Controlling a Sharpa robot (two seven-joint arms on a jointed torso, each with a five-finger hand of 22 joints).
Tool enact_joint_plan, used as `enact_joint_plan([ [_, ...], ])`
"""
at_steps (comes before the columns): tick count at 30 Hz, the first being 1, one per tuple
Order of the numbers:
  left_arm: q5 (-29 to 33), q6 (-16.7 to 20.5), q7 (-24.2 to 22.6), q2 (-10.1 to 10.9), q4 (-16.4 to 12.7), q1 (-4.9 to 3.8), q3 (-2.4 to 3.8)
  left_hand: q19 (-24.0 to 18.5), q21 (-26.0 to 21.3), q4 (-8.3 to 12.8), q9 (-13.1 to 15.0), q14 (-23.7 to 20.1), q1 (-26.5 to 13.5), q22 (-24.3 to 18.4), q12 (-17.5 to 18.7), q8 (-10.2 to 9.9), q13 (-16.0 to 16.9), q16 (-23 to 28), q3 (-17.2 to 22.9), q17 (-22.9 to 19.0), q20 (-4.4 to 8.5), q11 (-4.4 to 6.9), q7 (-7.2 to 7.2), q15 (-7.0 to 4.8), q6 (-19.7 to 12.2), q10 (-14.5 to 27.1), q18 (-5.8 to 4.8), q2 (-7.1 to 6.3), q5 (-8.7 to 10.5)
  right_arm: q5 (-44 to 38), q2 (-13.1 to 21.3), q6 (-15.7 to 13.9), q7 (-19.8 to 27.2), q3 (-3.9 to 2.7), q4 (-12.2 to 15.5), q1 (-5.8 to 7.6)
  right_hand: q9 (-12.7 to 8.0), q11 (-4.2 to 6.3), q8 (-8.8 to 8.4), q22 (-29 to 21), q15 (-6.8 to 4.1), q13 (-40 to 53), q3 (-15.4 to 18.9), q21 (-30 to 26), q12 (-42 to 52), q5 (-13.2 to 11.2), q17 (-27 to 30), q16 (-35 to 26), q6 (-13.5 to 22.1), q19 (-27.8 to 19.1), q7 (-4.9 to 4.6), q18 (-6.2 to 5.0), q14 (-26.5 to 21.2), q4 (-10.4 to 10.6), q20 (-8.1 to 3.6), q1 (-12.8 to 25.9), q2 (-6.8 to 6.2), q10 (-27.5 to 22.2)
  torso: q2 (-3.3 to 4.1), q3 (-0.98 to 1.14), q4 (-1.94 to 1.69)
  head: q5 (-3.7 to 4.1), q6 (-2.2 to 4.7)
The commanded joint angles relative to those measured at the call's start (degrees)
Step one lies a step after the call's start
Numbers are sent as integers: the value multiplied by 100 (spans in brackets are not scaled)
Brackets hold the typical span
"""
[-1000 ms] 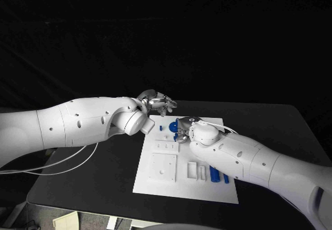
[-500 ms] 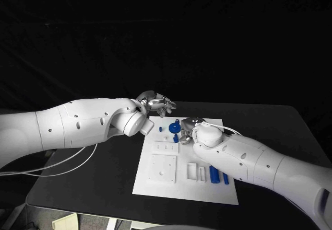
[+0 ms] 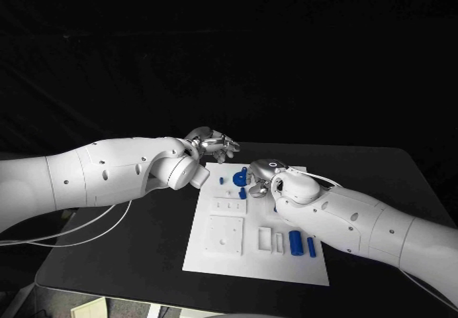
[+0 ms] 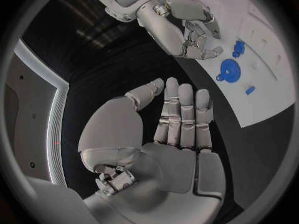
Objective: Assemble the parts on the task board
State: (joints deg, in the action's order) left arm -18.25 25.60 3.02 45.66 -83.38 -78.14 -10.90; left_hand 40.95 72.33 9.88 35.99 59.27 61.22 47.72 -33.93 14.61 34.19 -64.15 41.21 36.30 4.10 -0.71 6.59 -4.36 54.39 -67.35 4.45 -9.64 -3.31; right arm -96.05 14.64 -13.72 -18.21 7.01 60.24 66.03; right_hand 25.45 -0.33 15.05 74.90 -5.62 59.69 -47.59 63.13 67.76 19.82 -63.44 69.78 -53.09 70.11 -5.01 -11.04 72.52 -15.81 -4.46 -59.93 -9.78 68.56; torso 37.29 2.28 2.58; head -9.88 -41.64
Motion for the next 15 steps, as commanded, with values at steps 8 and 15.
enact_joint_plan([
  [8, -20, -13, -116, 14, 24, -15, 4, -24, -29, -7, -6, -23, 34, -8, 28, 37, -4, 34, -13, 8, 588, -4, 32, -10, 12, 15, -50, -37, 11, 333, -23, 192, 628, 0, 9, 20, -40, 199, -55, 33, -174, 64, -368, 57, -47, 194, 3, 24, 372, 34, 41, -396, 24, -28, 40, -11, 117, 104, 13, -1, -27, 8, 11],
  [15, -20, 9, -138, -1, 43, -15, 4, -24, -28, -10, -7, -23, 35, -9, 30, 38, -4, 35, -13, 9, 587, -4, 32, -10, 12, 14, -51, -35, 11, 369, -177, 770, 720, 3, -128, 17, -86, 324, -141, 45, -248, 95, -1084, 46, -183, -161, 10, 4, 776, -44, 184, -396, -44, 226, 72, 351, 484, 33, 11, -8, -36, -4, 9],
])
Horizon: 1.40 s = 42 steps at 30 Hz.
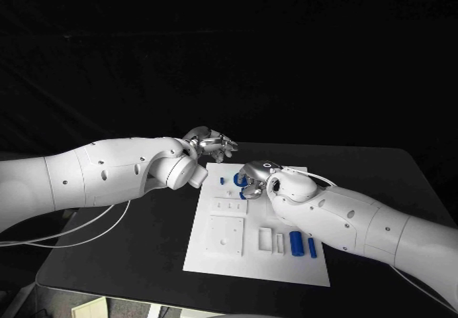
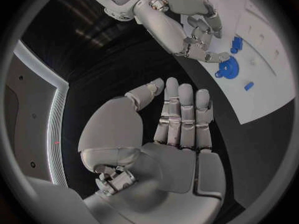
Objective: Assemble the parts on the task board
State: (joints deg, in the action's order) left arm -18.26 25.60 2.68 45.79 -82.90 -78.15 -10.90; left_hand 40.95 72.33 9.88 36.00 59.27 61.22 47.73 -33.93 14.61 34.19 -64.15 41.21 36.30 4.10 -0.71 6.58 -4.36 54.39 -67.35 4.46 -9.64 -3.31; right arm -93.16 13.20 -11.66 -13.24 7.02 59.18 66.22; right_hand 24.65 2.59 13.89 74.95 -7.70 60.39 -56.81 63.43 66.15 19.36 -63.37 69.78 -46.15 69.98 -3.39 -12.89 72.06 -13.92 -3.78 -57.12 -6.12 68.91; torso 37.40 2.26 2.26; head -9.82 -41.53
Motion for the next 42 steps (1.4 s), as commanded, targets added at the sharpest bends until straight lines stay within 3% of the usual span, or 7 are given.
enact_joint_plan([
  [1, -19, 7, -103, -17, -6, -15, 4, -24, -28, -10, -8, -22, 35, -9, 30, 38, -4, 35, -13, 9, 587, -4, 33, -10, 12, 13, -51, -35, 11, 52, -50, 654, 219, 1, -26, -3, -11, 54, -36, 48, -45, 40, -304, 26, -29, -215, 2, 8, 151, -36, 50, -211, -3, 35, 3, 146, 180, -2, 0, -7, -6, -13, -5],
  [5, -19, -3, -101, -32, -7, -15, 3, -24, -28, -11, -8, -22, 36, -10, 31, 38, -3, 36, -13, 10, 587, -4, 33, -10, 12, 13, -51, -35, 11, -16, -114, 926, 198, 2, -64, -9, 0, 107, -27, 56, -56, 88, -581, 57, -47, -346, 5, 28, 339, -25, 112, -211, 3, -44, -15, 403, 333, 20, 4, -12, -5, -21, -11],
  [14, -18, -26, -96, -48, -4, -15, 3, -24, -28, -14, -10, -21, 37, -11, 34, 40, -3, 38, -13, 11, 586, -5, 33, -9, 12, 11, -52, -35, 11, -155, -212, 1173, 124, 6, -187, -33, 17, 143, -10, 49, -56, 105, -776, 86, -57, -269, 13, 54, 520, 15, 145, -211, 40, -103, -34, 579, 459, 80, 2, -18, 1, -29, -7],
  [30, -18, -45, -89, -65, 9, -16, 3, -25, -28, -22, -14, -20, 35, -13, 39, 41, -2, 42, -16, 14, 584, -6, 35, -8, 9, 10, -53, -37, 11, -206, -260, 1493, -8, 36, -274, -70, 53, 69, 57, 37, -50, 114, -809, 98, -69, -100, 24, 62, 574, 38, 56, -211, 54, -161, -47, 712, 524, 107, -1, -10, 8, -38, -9],
  [42, -17, -63, -85, -57, 15, -16, 3, -25, -27, -29, -17, -20, 32, -15, 43, 43, -1, 45, -19, 16, 583, -7, 35, -7, 8, 9, -54, -38, 11, -276, -190, 1455, -154, 41, -266, -70, 67, 0, 89, 30, -35, 120, -792, 96, -72, -50, 31, 61, 585, 39, -24, -211, 53, -169, -48, 746, 534, 113, -1, -4, 10, -33, -6],
])
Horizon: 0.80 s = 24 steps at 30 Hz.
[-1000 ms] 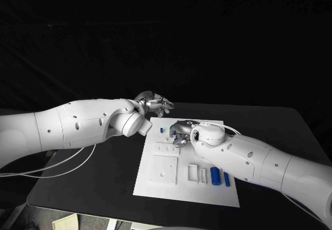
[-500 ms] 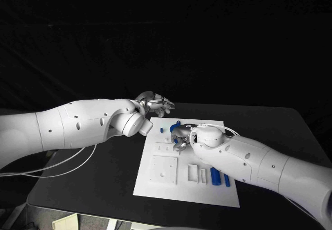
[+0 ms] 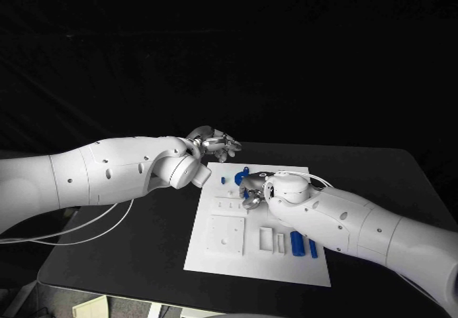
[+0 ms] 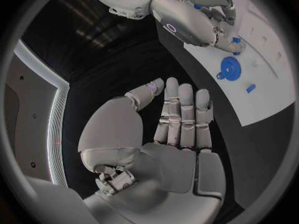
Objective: Assemble the parts on the task board
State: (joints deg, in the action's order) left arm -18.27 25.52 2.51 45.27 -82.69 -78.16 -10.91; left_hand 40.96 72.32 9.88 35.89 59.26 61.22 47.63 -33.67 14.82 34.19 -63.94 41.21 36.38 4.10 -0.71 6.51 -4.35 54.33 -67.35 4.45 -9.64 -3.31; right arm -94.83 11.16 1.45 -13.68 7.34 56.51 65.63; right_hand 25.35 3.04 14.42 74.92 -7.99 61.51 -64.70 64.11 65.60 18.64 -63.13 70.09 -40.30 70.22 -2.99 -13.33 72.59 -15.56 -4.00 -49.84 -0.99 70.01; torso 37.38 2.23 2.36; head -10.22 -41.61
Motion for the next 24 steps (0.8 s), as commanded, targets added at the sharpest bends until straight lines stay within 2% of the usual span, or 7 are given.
enact_joint_plan([
  [1, -15, -60, -65, -6, -4, -15, 4, -25, -27, -29, -7, -19, 32, -6, 18, 22, -1, 23, -19, 8, 583, -7, 44, -8, 14, 9, -54, -38, 11, -109, 22, 142, -124, 9, 11, -12, -1, -55, 40, 32, -3, 8, -2, 28, -18, 32, 7, 31, 1, 15, -74, -168, 1, -7, -26, 20, 19, 5, 2, 0, -1, 6, 3],
  [18, -15, -72, -51, 42, -11, -14, 3, -26, -26, -36, -10, -18, 31, -8, 24, 24, 1, 27, -22, 11, 582, -7, 44, -7, 12, 7, -54, -38, 12, -75, 320, 352, -349, 9, 321, 1, 21, -140, 101, 21, 60, 10, 24, 31, -18, 160, 15, 38, -29, 32, -166, -168, 20, -7, -24, 28, -8, 37, -3, -2, 8, 29, 0],
  [24, -15, -72, -49, 57, -9, -14, 3, -26, -26, -36, -11, -18, 33, -8, 25, 25, 1, 28, -22, 12, 582, -7, 44, -7, 11, 7, -53, -39, 12, -62, 377, 327, -451, 8, 342, 12, 26, -160, 117, 18, 75, 9, 35, 31, -18, 176, 17, 38, -46, 35, -189, -168, 24, -1, -21, 34, -10, 44, -3, 2, 13, 39, 14],
])
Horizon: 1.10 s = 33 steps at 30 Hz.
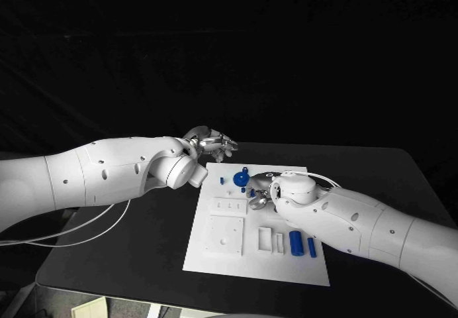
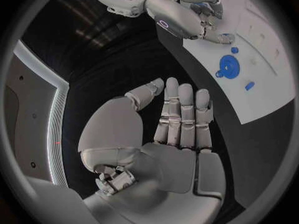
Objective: Assemble the parts on the task board
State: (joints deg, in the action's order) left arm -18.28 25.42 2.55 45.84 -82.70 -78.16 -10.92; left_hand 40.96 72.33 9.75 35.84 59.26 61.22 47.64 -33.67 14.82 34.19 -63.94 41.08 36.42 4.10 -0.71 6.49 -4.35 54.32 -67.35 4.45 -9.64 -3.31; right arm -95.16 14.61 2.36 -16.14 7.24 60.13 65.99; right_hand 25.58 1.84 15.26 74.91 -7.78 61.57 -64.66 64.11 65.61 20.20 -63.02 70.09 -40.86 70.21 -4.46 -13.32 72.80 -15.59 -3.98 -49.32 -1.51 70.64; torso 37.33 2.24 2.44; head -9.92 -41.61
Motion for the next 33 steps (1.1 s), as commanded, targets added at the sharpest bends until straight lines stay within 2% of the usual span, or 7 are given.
enact_joint_plan([
  [1, -15, -63, -53, 1, -8, -14, 4, -26, -26, -23, -6, -18, 33, -9, 26, 25, 1, 28, -9, 9, 582, -7, 46, -7, 12, 7, -53, -39, 11, -29, 37, 226, -215, 18, -31, -21, 2, -46, 34, 18, 58, 3, 33, 31, -19, 24, 6, 38, 11, 36, -48, -168, 4, 4, -22, -17, 41, -17, 1, 4, 9, 11, 19],
  [8, -15, -66, -51, 9, -2, -14, 3, -27, -26, -24, -8, -18, 35, -10, 28, 26, 2, 30, -9, 10, 582, -7, 46, -7, 11, 6, -53, -39, 11, 3, 124, 205, -256, 16, -6, 5, 2, -84, 49, 13, 95, 0, 57, 34, -20, 133, 11, 41, 11, 46, -87, -168, 18, 5, -16, -15, 19, 5, 8, 6, -9, 32, 21],
  [14, -15, -58, -54, 26, 15, -14, 2, -28, -26, -25, -9, -18, 37, -11, 30, 27, 2, 31, -9, 11, 582, -7, 46, -7, 11, 6, -53, -40, 11, 76, 254, 235, -286, 12, 138, 48, 2, -94, 54, 11, 102, -1, 67, 34, -21, 132, 12, 41, 7, 49, -99, -168, 21, 7, -15, -14, 16, 9, 4, 5, 2, 46, 33],
  [20, -15, -76, -55, 40, 9, -14, 1, -28, -25, -28, -10, -18, 37, -11, 32, 28, 3, 33, -10, 12, 582, -8, 46, -6, 11, 6, -53, -39, 12, 323, 449, 183, -298, -26, 445, 118, 3, -120, 73, 4, 127, -7, 94, 29, -31, 64, 19, 34, -12, 50, -124, -168, 21, 34, -8, -13, 6, 13, 0, 11, 10, 61, 39],
  [23, -15, -87, -53, 45, 14, -14, 1, -28, -25, -28, -11, -18, 37, -12, 33, 28, 3, 34, -10, 13, 581, -8, 46, -6, 11, 6, -53, -39, 12, 500, 548, -89, -150, -79, 587, 132, 9, -127, 97, 1, 134, -8, 116, 30, -33, 84, 20, 34, -48, 53, -130, -168, 23, 30, -7, -24, -29, 16, 0, 6, 12, 76, 51],
  [27, -15, -80, -59, 65, 26, -14, 1, -29, -25, -28, -11, -19, 38, -12, 35, 29, 3, 35, -10, 13, 581, -8, 46, -6, 11, 7, -53, -39, 12, 702, 662, -805, 188, -151, 665, 137, 33, -164, 189, -17, 161, -6, 563, 47, -17, 73, 20, 49, -191, 112, -171, -168, 57, -6, -26, -49, -130, 63, 6, 10, 9, 76, 60],
  [33, -15, -79, -73, 70, 47, -14, 1, -30, -25, -27, -12, -20, 41, -13, 37, 30, 3, 36, -10, 14, 581, -8, 46, -6, 11, 8, -53, -40, 12, 789, 685, -1794, 489, -266, 445, 137, 76, -227, 370, -39, 213, 66, 1483, 60, 62, -485, 7, 70, -575, 161, -241, -168, 92, -58, -82, -274, -573, 138, 3, 7, 0, 105, 84],
])
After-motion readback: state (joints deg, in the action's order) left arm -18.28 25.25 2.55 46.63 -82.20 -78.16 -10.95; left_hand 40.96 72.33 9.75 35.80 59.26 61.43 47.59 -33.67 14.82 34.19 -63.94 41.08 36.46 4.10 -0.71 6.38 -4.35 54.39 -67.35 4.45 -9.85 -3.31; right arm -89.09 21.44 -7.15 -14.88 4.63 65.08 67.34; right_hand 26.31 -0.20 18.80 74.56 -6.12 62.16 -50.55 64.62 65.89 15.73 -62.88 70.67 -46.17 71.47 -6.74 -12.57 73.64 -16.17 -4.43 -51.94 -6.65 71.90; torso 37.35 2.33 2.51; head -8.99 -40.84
